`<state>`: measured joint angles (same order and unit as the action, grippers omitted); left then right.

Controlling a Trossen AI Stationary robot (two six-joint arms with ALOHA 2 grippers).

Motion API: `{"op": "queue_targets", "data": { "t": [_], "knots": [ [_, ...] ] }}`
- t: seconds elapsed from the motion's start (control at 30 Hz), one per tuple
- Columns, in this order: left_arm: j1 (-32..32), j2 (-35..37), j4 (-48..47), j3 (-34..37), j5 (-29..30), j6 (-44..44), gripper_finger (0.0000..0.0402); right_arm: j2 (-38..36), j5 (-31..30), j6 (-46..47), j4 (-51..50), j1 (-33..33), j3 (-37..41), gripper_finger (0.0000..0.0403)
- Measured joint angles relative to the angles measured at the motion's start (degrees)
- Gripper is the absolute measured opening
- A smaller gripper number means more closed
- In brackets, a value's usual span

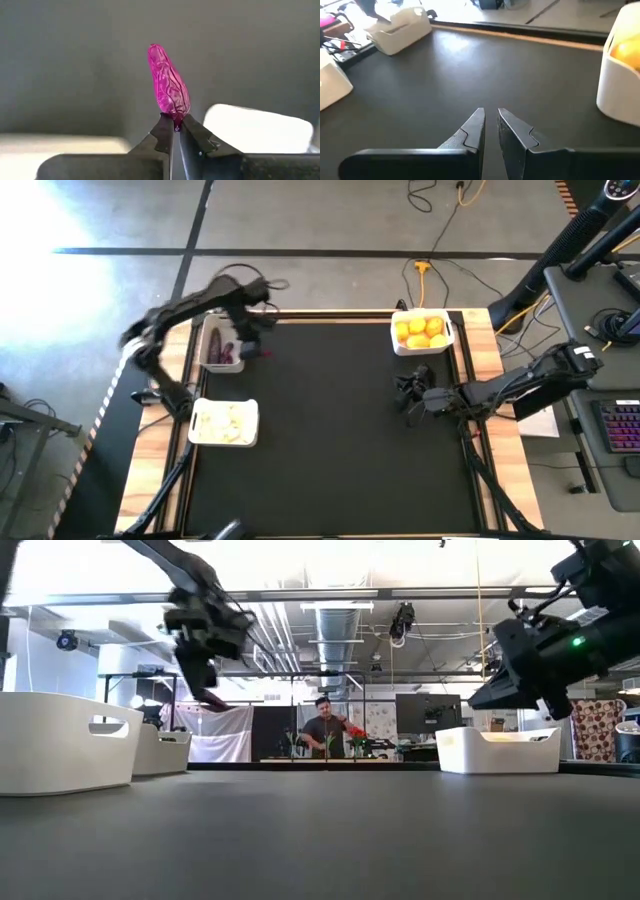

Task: Sort produce into baskets
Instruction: Put the violet eggplant into the gray bin

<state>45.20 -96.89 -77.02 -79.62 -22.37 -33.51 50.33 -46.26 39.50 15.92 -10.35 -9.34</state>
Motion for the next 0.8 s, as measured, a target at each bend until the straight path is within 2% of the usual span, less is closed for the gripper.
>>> {"op": "queue_targets", "data": {
  "t": [0.2, 0.3, 0.47, 0.57, 0.67, 0.8],
  "knots": [
    [0.8, 16.9, 9.7, 11.6, 22.4, 12.5, 0.0002, 7.7, 0.0, 3.2, 5.4, 0.0, 0.0, 0.0043],
    [0.8, 23.3, 10.5, 16.4, 29.3, 15.5, 0.0002, 12.0, 0.0, 3.1, 9.5, 0.0, -0.5, 0.0043],
    [0.8, 30.3, 15.5, 24.6, 35.1, 17.5, 0.0003, 18.9, 0.0, -1.6, 13.0, 0.0, -4.1, 0.0043],
    [0.8, 32.3, 20.1, 29.4, 36.5, 18.8, 0.0015, 22.7, 0.0, -6.0, 13.1, 0.0, -7.9, 0.0043],
    [0.8, 32.8, 24.3, 33.4, 36.5, 21.8, 0.003, 26.6, 0.1, -11.4, 13.1, 0.0, -12.6, 0.0043],
    [0.8, 31.2, 25.0, 38.0, 38.0, 24.0, 0.0047, 32.0, 1.7, -19.3, 13.1, 0.0, -19.6, 0.0043]
  ]
}}
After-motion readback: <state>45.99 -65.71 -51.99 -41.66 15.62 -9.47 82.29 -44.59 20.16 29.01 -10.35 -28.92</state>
